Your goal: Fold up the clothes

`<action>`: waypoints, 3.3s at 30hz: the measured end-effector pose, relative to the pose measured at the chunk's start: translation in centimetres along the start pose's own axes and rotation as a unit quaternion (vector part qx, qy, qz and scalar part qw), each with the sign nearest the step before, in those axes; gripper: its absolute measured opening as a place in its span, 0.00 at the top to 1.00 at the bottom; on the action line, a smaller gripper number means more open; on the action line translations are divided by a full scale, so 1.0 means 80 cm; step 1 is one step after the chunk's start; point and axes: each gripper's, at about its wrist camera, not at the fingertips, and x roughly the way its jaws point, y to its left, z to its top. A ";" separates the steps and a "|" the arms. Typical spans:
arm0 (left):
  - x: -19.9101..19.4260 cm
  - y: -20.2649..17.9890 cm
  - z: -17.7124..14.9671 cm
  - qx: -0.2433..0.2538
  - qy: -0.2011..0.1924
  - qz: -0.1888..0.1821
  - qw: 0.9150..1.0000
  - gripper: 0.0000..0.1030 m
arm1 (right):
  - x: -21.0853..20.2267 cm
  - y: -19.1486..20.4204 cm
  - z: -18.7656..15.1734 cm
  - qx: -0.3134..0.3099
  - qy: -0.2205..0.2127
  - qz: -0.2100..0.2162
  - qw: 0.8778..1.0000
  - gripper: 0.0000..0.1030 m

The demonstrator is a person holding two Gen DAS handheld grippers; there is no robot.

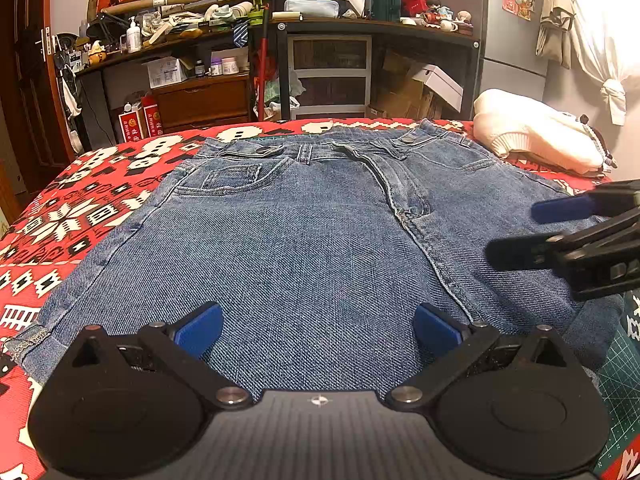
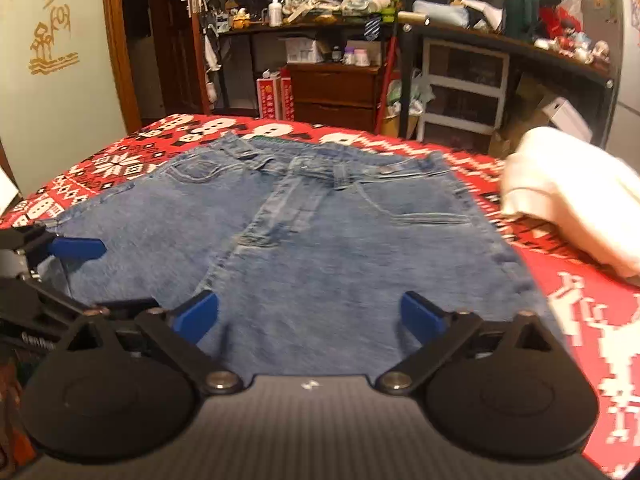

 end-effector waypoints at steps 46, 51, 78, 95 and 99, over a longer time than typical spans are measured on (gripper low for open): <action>-0.001 0.000 -0.002 0.001 -0.005 -0.001 1.000 0.00 | -0.048 -0.122 -0.057 0.022 0.011 -0.063 0.998 0.36; 0.000 0.000 -0.003 0.001 -0.007 -0.001 1.000 0.00 | -0.052 -0.130 -0.038 0.042 -0.002 -0.062 0.997 0.48; -0.001 0.000 -0.001 -0.001 -0.004 -0.001 1.000 0.00 | -0.043 -0.156 -0.050 0.054 0.005 -0.092 0.994 0.71; 0.000 0.000 -0.001 -0.001 -0.004 0.000 1.000 0.00 | -0.074 -0.139 -0.037 0.081 -0.015 -0.076 0.994 0.69; 0.000 0.000 -0.001 -0.001 -0.004 0.000 1.000 0.00 | -0.055 -0.123 -0.031 0.075 -0.014 -0.067 0.995 0.65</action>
